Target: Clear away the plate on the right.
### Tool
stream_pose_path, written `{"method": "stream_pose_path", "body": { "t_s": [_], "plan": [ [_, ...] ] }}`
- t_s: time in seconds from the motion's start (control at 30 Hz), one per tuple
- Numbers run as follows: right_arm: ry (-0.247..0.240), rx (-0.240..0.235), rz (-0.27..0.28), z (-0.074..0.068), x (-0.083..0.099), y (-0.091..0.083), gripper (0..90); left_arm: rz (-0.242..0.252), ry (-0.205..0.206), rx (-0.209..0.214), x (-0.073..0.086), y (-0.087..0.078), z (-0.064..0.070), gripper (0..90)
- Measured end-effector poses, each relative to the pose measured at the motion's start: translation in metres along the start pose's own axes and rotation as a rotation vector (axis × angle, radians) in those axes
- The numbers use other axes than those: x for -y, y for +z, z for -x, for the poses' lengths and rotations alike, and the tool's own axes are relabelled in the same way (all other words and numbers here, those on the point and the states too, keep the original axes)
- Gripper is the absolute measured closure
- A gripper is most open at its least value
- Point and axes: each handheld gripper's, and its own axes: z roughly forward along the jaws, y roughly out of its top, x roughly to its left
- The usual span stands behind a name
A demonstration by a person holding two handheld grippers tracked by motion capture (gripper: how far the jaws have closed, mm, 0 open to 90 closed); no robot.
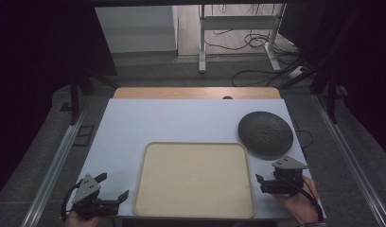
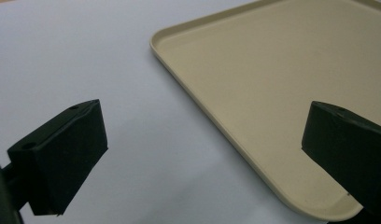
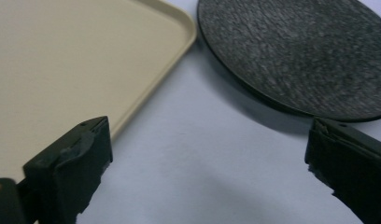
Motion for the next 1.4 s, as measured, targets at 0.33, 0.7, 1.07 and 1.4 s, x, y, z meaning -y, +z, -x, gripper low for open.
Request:
{"method": "stream_pose_path", "body": {
  "t_s": [0.33, 0.7, 1.07, 1.4],
  "plan": [
    [-0.099, 0.093, -0.054, 0.000, -0.006, 0.007, 9.8, -0.008, 0.002, -0.002, 0.000, 0.000, 0.000, 0.0],
    [-0.248, 0.203, -0.094, -0.004, -0.011, 0.014, 20.1, -0.007, 0.001, -0.005, 0.000, 0.000, 0.000, 0.0],
    [-0.431, 0.307, -0.129, -0.008, -0.014, 0.027, 30.6, -0.005, -0.002, -0.006, 0.000, 0.000, -0.001, 0.0],
    [-0.573, 0.386, -0.150, -0.011, -0.012, 0.036, 39.5, -0.006, -0.001, -0.005, 0.000, 0.000, -0.001, 0.0]
  ]
}}
